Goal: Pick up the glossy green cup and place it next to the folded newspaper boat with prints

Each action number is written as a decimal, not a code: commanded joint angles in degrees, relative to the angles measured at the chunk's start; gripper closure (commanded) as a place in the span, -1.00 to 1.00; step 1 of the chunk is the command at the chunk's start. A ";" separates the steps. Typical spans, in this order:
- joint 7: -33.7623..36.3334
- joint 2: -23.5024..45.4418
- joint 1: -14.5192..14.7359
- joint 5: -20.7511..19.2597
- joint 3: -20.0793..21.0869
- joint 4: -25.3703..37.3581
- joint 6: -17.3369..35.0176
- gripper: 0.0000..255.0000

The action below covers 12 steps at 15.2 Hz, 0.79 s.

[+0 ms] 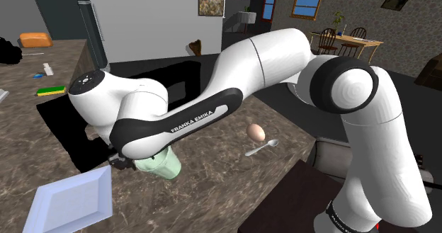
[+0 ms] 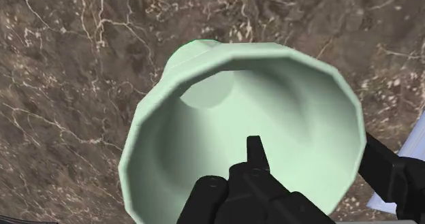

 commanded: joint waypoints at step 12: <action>-1.09 -1.23 1.50 1.20 0.84 4.99 -6.06 -1.00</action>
